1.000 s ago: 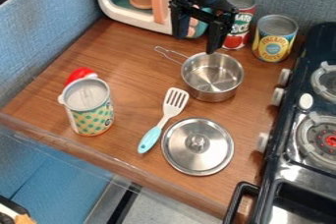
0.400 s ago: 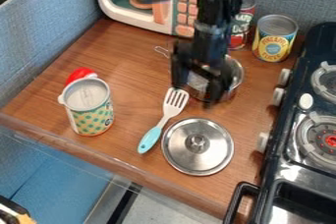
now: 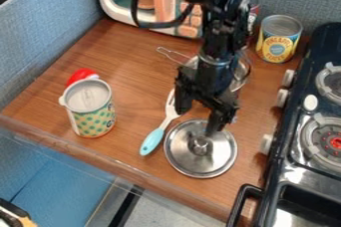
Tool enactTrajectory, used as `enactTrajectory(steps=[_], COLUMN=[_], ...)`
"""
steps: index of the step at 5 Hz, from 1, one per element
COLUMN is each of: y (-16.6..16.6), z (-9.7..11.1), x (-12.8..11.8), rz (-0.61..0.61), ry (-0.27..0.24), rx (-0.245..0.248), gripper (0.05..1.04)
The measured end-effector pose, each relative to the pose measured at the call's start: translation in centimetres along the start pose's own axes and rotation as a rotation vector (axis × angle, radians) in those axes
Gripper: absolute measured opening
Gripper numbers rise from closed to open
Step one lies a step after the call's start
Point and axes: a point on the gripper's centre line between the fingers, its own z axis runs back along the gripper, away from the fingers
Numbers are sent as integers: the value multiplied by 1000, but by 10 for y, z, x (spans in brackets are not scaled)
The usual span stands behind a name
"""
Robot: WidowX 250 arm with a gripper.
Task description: Take the cover and put it on the silver pot.
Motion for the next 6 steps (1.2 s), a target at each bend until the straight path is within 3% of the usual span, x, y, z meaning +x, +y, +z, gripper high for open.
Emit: enactTrajectory(steps=[1,3,4,5,6], y=[-8,-27,-28,-23,-20], z=[-12,-14,-13,-14,-13], x=[-3,-1,-9,-14,-19], rz=[-6,-51,-53,-31,-38], ry=[-35,-73,-101,-95,-97], rx=[-35,-37,-41,-39,-48], gripper=[999,952,637,366,261])
